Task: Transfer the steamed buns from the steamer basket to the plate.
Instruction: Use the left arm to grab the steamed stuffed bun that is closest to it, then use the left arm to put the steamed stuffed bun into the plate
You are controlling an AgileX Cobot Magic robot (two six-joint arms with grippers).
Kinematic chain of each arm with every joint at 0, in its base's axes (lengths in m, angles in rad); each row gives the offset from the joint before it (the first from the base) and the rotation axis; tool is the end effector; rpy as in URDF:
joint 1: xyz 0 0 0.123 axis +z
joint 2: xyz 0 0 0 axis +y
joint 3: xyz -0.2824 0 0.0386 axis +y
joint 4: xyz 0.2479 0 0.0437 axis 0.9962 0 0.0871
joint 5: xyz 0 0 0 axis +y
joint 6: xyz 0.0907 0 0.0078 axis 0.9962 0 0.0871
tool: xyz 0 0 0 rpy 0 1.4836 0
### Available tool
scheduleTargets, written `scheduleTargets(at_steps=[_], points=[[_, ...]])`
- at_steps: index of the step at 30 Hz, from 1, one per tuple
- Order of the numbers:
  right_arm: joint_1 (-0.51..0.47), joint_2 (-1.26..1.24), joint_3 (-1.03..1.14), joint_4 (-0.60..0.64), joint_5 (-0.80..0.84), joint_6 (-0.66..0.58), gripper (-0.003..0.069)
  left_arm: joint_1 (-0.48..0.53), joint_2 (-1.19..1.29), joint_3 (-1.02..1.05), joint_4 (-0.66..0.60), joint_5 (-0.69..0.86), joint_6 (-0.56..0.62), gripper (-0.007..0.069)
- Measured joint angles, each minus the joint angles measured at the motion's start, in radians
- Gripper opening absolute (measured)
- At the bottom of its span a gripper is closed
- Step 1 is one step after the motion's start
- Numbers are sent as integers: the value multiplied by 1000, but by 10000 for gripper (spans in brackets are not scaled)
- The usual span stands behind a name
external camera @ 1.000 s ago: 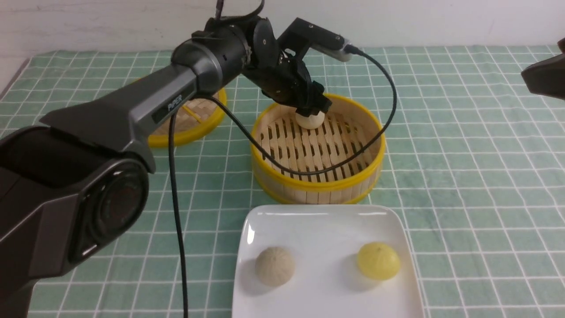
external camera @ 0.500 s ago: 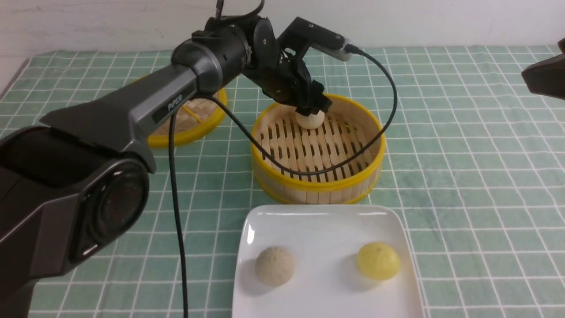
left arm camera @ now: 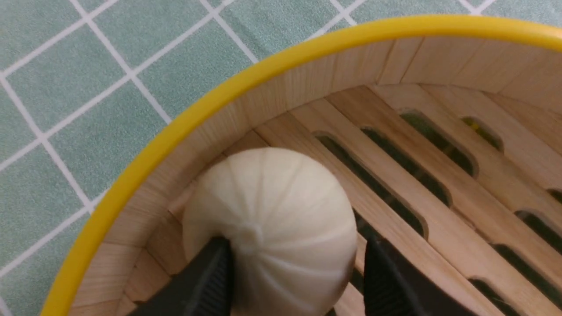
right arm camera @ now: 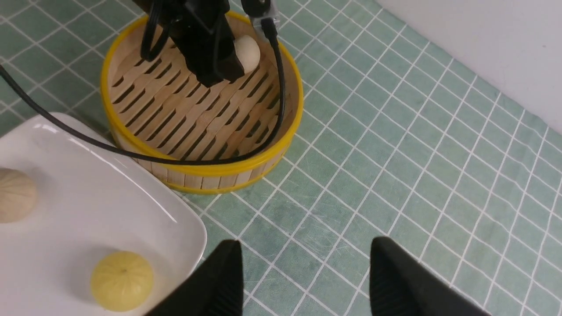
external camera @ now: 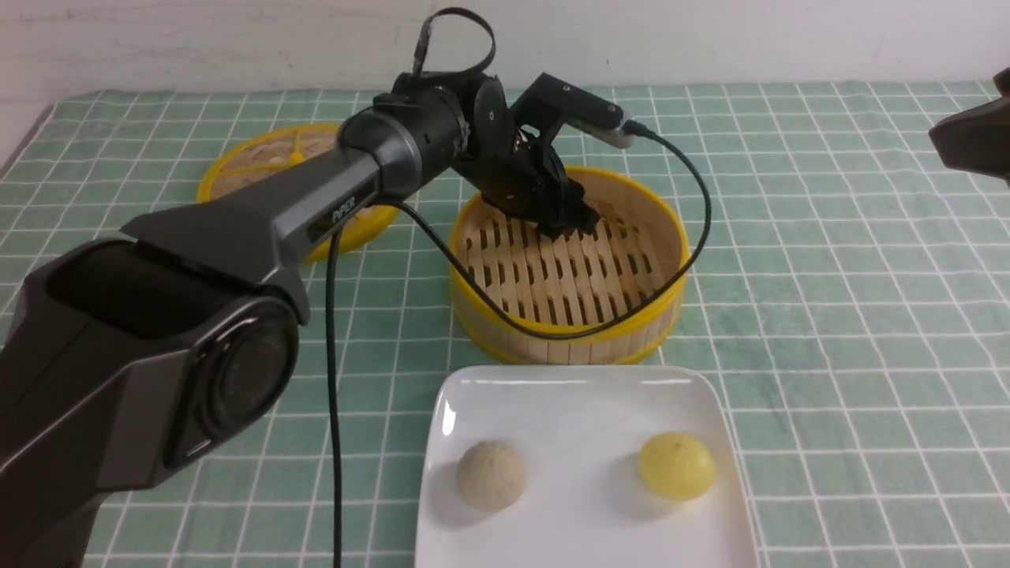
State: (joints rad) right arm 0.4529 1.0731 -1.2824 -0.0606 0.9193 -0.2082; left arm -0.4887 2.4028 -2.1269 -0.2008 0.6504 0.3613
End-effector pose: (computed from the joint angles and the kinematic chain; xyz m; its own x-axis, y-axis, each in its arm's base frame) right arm 0.1875 0.0863 0.4307 -0.4108 -0.4693 -0.7817 -0.5169 0.8261 -0.2243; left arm 0.4770 -0.2661 0.1924 -0.5308 0.5064 -0.6796 0.6571 0.7523 0.0474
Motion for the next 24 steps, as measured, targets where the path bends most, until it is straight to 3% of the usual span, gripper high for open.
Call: scheduleTargets(at_steps=[2, 7, 10, 24], points=[[0, 0, 15, 0, -10, 0, 400, 0, 0, 0, 1, -6, -8, 353], [0, 0, 32, 0, -20, -15, 400, 0, 0, 0, 2, -21, -24, 123], [0, 0, 32, 0, -37, -20, 400, 0, -6, -1, 6, -28, -25, 36], [0, 0, 36, -15, -51, -23, 400, 0, -76, -30, 32, 143, -39, 29]])
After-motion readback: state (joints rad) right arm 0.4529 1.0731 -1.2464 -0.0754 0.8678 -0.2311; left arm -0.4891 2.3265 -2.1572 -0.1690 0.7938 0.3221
